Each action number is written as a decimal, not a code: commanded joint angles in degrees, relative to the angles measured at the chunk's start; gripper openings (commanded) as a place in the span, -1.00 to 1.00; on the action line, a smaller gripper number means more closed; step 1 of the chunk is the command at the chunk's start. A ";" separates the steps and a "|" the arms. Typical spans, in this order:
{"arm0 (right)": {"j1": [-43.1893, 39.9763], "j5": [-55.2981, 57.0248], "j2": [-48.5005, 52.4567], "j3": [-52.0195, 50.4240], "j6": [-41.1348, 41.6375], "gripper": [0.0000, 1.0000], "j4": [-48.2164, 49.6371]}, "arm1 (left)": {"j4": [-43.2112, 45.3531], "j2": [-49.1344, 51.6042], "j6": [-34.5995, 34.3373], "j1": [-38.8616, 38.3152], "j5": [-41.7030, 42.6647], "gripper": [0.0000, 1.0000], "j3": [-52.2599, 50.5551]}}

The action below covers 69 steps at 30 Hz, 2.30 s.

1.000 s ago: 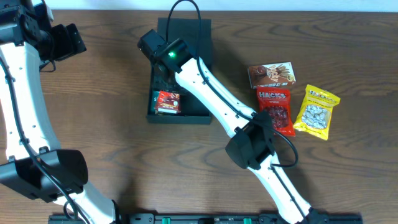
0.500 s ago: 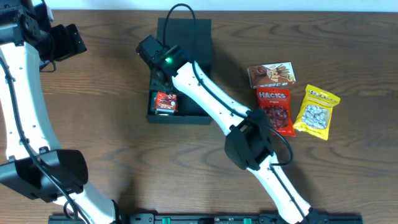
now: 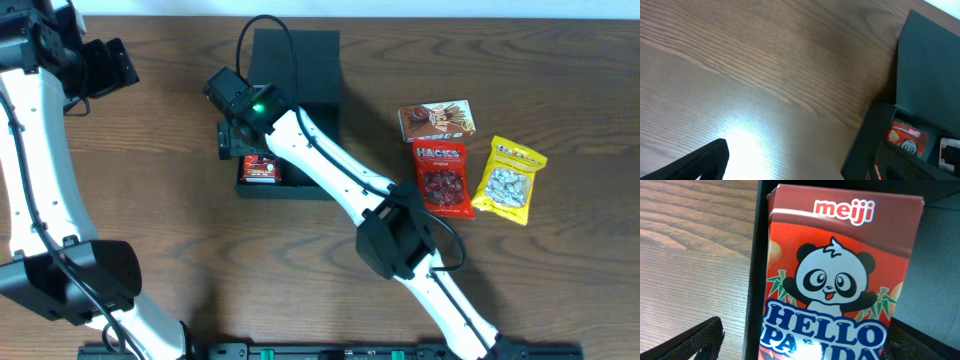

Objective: Pack container
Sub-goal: 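Carry the Meiji box left and lower it into the black box, then release the Meiji box upright and lift the right gripper away, then grasp the brown Pocky box with the right gripper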

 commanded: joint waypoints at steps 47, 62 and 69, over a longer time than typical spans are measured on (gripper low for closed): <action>-34.25 -4.07 -9.22 2.89 25.99 0.98 -16.17 | -0.26 0.46 -0.61 0.24 -0.24 0.91 -0.33; -37.33 -1.27 0.46 2.64 44.39 0.98 -16.57 | -0.57 0.46 -0.42 0.24 -2.01 0.91 -0.33; -40.52 -0.31 3.17 2.56 44.37 0.99 -17.64 | -0.46 0.46 -0.42 0.24 -2.03 0.90 -0.33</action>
